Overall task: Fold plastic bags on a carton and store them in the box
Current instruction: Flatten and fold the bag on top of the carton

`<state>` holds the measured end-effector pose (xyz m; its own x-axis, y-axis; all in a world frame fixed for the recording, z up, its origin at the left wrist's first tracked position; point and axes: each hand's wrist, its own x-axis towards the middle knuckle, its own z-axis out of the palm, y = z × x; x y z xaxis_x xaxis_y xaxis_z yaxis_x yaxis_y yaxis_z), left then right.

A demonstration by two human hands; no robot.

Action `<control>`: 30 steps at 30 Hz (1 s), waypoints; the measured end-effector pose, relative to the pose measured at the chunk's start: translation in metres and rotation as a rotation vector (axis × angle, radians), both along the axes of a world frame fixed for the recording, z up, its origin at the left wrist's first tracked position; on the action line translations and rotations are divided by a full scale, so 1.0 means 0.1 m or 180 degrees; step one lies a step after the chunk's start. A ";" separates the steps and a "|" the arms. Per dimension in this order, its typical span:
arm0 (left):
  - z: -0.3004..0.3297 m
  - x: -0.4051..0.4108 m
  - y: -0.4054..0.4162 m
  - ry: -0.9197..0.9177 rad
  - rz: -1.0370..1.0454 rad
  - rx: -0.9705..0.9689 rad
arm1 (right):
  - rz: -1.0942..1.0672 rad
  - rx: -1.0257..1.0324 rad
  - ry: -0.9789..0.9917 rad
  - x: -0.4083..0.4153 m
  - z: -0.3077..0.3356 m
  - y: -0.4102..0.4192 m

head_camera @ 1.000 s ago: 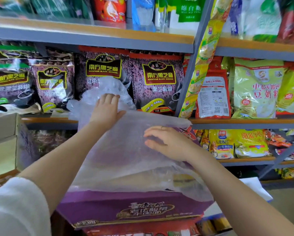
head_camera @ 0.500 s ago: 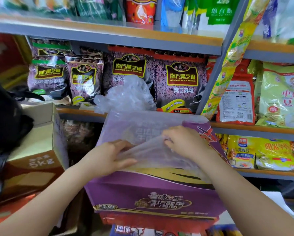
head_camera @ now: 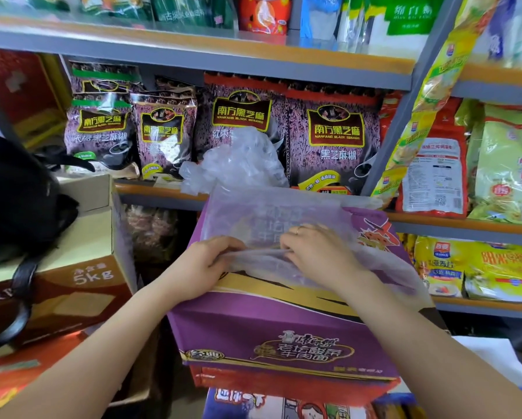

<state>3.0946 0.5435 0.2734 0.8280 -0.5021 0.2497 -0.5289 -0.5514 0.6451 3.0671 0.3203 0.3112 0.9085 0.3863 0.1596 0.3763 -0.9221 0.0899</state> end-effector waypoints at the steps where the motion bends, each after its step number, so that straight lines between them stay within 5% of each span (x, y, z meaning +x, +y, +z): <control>1: -0.01 0.01 0.03 0.0005 0.0010 0.0030 | -0.0056 -0.0072 -0.0045 0.02 -0.01 -0.04; 4: -0.02 0.04 0.08 0.0146 0.0062 -0.0043 | -0.0212 0.0015 -0.0185 0.03 -0.04 -0.17; 8: -0.04 0.05 0.06 0.0231 0.0195 -0.0448 | 0.0129 0.0912 0.0122 -0.16 0.02 -0.15; 13: -0.01 0.05 0.02 0.0030 0.0172 -0.0681 | 0.0769 -0.0387 -0.0548 -0.19 -0.19 0.00; 19: -0.06 0.07 0.11 -0.0017 -0.0209 -0.0805 | 0.0617 -0.0325 -0.1154 -0.16 -0.29 -0.02; 24: -0.01 0.04 0.15 -0.0477 -0.0543 0.0100 | 0.0365 0.0595 -0.0559 -0.16 -0.17 -0.14; 30: -0.05 0.05 0.21 -0.0935 -0.0604 0.0242 | -0.0003 0.0396 -0.0513 -0.15 -0.17 -0.40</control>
<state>3.1000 0.5648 0.2686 0.6167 -0.6663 0.4191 -0.7833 -0.4663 0.4112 3.0519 0.2801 0.2938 0.8676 0.3538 0.3493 0.3655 -0.9302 0.0343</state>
